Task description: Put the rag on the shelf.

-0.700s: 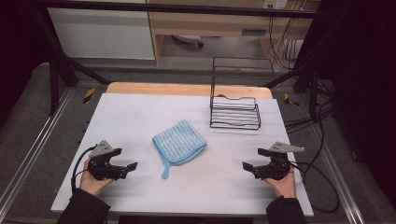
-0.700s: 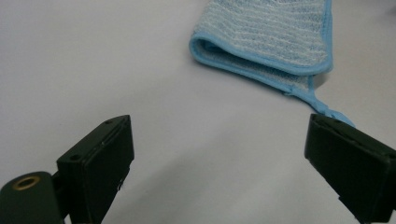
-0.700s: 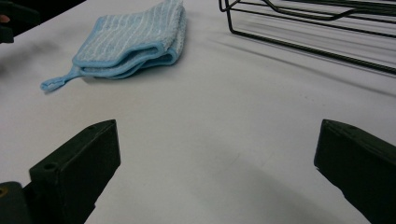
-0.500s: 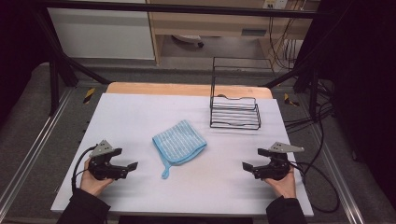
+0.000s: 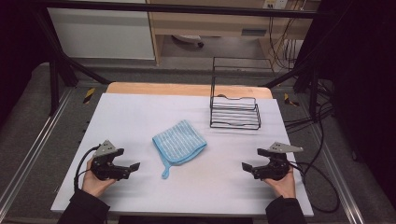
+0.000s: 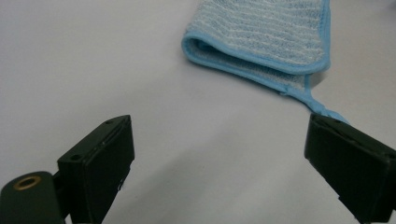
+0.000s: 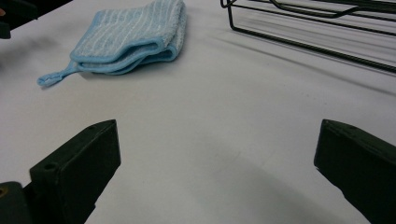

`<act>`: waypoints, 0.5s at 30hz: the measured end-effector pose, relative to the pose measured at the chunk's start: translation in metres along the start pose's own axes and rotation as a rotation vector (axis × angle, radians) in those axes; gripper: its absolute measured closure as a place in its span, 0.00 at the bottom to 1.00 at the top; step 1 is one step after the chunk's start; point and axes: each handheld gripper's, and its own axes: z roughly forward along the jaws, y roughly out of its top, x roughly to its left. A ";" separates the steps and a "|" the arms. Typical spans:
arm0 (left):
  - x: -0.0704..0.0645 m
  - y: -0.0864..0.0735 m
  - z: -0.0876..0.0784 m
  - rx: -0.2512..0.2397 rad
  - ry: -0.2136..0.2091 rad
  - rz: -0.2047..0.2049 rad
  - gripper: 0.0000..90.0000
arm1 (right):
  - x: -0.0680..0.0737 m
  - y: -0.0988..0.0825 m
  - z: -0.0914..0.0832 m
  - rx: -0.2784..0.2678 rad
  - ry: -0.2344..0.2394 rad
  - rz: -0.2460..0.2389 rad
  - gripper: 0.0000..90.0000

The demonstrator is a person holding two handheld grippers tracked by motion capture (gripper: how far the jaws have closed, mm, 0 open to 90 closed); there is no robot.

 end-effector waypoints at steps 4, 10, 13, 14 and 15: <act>-0.004 0.002 0.002 0.012 0.003 0.001 0.09 | 0.000 0.000 0.000 0.003 -0.002 0.002 0.01; -0.011 0.006 0.006 0.021 -0.002 0.010 0.10 | 0.000 0.000 0.000 0.004 -0.006 0.000 0.01; -0.015 0.010 0.009 0.022 -0.004 0.003 0.10 | 0.001 0.000 0.001 0.009 -0.008 -0.005 0.01; -0.015 0.010 0.009 0.022 -0.004 0.003 0.10 | 0.001 0.000 0.001 0.010 -0.009 -0.007 0.01; -0.016 0.011 0.009 0.022 -0.004 0.002 0.10 | 0.001 0.000 0.001 0.011 -0.010 -0.008 0.01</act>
